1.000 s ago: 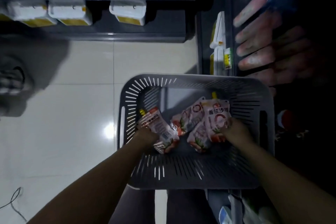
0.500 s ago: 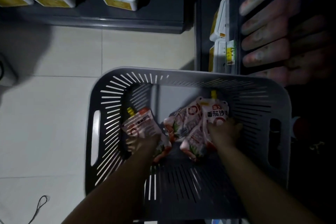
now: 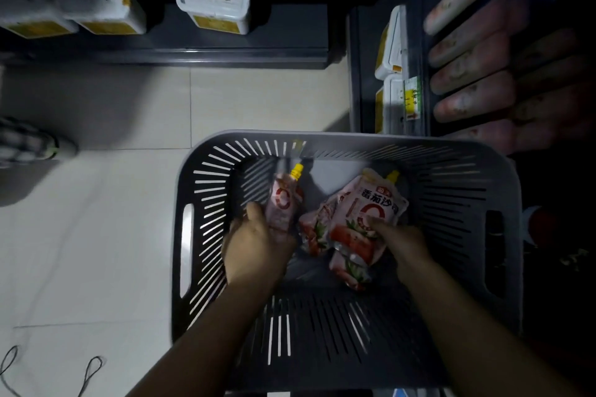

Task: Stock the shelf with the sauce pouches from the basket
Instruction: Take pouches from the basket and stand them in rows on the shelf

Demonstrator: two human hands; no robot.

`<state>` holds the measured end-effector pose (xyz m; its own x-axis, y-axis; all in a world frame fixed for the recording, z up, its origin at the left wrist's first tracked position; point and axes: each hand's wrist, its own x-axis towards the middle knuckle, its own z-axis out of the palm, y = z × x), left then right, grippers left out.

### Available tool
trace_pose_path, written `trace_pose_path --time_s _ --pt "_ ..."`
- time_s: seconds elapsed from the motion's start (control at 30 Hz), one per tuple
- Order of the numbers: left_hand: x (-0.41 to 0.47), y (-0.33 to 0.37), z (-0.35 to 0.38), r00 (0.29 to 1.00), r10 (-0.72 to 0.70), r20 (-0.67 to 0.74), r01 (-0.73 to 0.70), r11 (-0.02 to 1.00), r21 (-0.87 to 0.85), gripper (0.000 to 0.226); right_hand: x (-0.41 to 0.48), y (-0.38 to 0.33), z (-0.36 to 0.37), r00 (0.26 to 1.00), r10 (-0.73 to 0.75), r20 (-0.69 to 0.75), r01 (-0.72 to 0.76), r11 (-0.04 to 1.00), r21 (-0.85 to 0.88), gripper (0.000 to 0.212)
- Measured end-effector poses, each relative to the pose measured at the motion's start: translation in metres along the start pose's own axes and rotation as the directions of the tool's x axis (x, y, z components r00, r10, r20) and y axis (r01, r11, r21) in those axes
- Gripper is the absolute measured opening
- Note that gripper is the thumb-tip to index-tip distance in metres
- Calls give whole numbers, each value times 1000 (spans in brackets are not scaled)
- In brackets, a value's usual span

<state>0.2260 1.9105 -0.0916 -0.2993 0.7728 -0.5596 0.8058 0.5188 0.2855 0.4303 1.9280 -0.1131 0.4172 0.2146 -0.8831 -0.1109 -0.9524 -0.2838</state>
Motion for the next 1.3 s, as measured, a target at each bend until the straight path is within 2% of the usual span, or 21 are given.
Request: trace_pose_path --time_s 0.07,0.13,0.2,0.27,0.3,0.33,0.37,0.4,0.47,0.5,0.53,0.57,0.6,0.67,0.77,0.8,0.9,1.03,1.07,1.17,1.3 --pt "-2 6 6 992 125 -4 -122 979 163 54 -6 2 2 999 12 53 -17 995 93 42" --pt "-9 12 13 959 277 51 -280 919 277 55 -12 3 0 996 15 92 -26 993 116 42" --pt "-15 18 21 887 429 169 -458 865 204 53 -16 6 -4 989 12 145 -27 994 105 39" --pt "-21 22 26 806 487 337 -515 857 -5 45 -20 9 -8 982 -2 190 -10 998 64 41" --pt "-24 24 27 800 460 385 -421 888 -186 35 -22 11 -11 978 -13 206 8 1000 24 43" --pt "-25 26 25 825 398 400 -245 891 -382 23 -23 13 -13 976 -16 219 23 999 -30 45" --pt "-24 27 23 869 309 386 -52 833 -551 15 -25 15 -16 973 -7 229 27 996 -84 46" --pt "-20 27 22 917 188 353 100 747 -657 21 -27 16 -17 971 10 237 20 992 -124 43" --pt "-5 25 18 953 -44 300 265 599 -755 27 -27 19 -19 965 45 258 -10 990 -138 34" --pt "4 23 16 949 -136 285 311 558 -770 24 -26 21 -19 963 55 265 -22 992 -124 31" --pt "14 22 16 938 -189 291 346 558 -754 22 -25 22 -18 963 59 264 -31 993 -111 31" --pt "23 20 16 932 -196 305 360 607 -709 26 -24 23 -18 964 59 259 -34 994 -100 32" --pt "30 18 16 928 -166 334 350 698 -625 33 -23 24 -17 966 59 252 -37 995 -89 34" --pt "41 15 13 918 -99 385 280 849 -448 40 -22 24 -16 966 53 252 -36 997 -74 33" --pt "53 13 3 903 -38 428 174 944 -282 43 -21 25 -15 967 30 254 -15 998 -58 26" --pt "55 12 1 886 -25 463 185 935 -304 46 -20 26 -14 969 26 244 -20 999 -29 25" --pt "56 9 2 817 -33 576 339 836 -432 55 -18 27 -11 969 43 245 -66 994 87 32" --pt "50 0 6 684 25 729 462 759 -459 44 -17 25 -7 953 42 302 -81 989 120 37" --pt "46 -1 8 681 27 732 473 747 -468 44 -17 25 -7 951 41 306 -79 991 112 34" --pt "39 -1 15 733 -6 681 455 748 -483 39 -18 24 -6 952 0 307 -29 995 91 29" --pt "32 2 -2 753 37 657 397 770 -499 30 -33 20 -10 927 -95 363 63 993 98 28"
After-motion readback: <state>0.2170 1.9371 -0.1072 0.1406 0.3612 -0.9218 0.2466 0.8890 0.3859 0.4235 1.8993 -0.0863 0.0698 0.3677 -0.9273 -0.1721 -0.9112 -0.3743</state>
